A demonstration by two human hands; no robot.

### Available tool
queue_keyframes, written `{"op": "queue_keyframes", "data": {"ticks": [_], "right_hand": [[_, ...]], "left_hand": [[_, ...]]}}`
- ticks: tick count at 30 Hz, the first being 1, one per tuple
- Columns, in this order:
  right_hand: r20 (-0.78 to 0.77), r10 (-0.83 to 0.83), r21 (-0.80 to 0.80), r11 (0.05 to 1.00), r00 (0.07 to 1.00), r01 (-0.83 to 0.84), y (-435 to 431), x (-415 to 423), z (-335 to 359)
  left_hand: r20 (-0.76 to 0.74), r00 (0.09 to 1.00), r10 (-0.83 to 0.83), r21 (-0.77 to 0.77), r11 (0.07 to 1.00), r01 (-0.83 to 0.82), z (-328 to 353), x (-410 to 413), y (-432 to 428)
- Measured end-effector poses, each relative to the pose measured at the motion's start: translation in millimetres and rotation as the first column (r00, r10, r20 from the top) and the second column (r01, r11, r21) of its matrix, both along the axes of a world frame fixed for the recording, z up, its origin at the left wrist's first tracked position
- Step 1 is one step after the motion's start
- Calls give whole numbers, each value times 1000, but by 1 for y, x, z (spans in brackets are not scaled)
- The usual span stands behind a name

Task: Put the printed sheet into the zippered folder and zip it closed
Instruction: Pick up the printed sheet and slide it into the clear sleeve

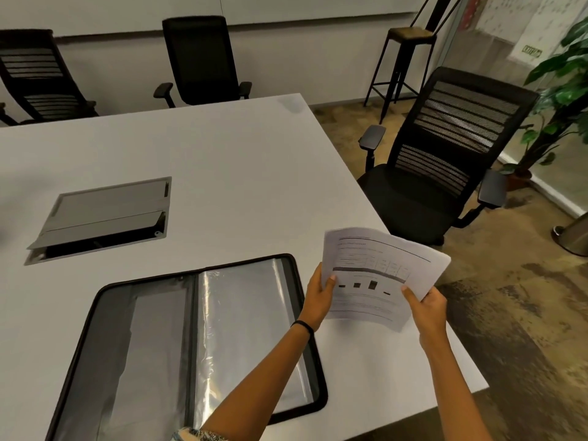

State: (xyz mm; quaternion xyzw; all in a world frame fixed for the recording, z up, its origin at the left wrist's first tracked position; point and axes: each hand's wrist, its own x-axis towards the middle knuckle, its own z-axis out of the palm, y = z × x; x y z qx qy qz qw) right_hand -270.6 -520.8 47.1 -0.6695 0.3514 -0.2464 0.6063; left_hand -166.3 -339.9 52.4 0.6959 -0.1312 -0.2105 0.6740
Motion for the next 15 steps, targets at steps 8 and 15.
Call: {"op": "queue_keyframes", "data": {"ticks": [8,15], "right_hand": [[-46,156,-89,983,987,-159,15,19,21],[-116,366,-11,929,923,-370,53,51,19]], "left_hand": [[14,999,38,-1,999,-38,4,18,37],[83,992,93,71,993,-99,-1,47,101]]}}
